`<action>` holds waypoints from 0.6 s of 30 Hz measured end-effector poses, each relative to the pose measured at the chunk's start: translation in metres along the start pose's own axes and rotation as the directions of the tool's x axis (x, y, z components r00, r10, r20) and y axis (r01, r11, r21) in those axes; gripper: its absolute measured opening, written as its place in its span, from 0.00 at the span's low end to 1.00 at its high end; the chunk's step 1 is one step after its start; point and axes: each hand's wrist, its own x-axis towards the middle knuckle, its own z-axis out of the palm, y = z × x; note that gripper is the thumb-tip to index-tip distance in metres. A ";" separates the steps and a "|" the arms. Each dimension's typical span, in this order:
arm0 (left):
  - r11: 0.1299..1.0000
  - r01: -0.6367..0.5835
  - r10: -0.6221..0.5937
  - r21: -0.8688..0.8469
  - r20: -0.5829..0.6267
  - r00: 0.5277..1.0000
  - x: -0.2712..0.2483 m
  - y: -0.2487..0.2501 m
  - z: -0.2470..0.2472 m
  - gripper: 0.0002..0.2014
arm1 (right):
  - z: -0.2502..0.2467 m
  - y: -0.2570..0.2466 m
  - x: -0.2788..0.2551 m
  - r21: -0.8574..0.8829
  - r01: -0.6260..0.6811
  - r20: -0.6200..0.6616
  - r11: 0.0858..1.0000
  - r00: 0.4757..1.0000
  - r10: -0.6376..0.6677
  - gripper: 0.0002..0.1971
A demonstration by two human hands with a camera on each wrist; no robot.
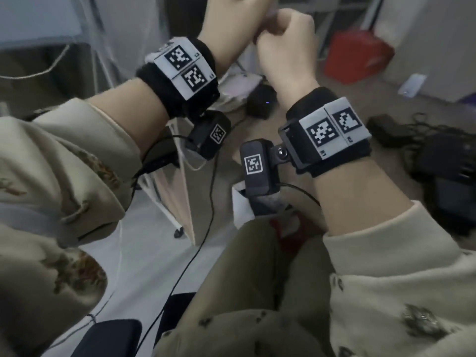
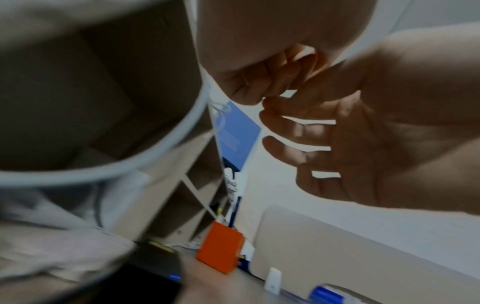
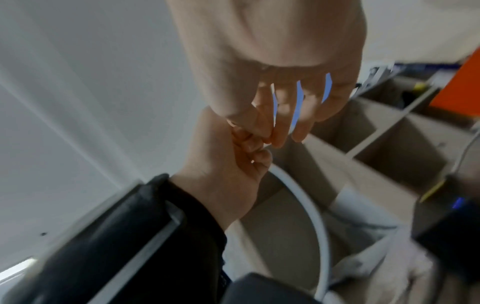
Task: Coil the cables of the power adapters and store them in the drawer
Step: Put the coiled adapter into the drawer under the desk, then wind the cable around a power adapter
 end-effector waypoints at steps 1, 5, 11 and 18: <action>0.993 -0.098 0.102 -0.067 0.045 0.994 -0.006 0.005 0.022 0.18 | -0.018 0.007 0.005 -0.023 -0.021 -0.031 1.000 0.999 0.021 0.09; 0.982 -0.177 0.186 -0.058 0.221 0.958 -0.012 0.016 0.103 0.23 | -0.091 0.032 0.016 -0.137 -0.093 -0.129 0.986 0.989 0.075 0.09; 0.977 -0.098 0.159 -0.189 0.344 0.925 -0.025 0.018 0.206 0.23 | -0.185 0.071 0.024 -0.256 -0.225 -0.250 0.940 0.955 0.160 0.11; 0.985 0.026 0.060 -0.168 0.487 0.872 -0.030 0.003 0.299 0.26 | -0.247 0.127 0.038 -0.211 -0.389 -0.320 0.897 0.895 0.312 0.07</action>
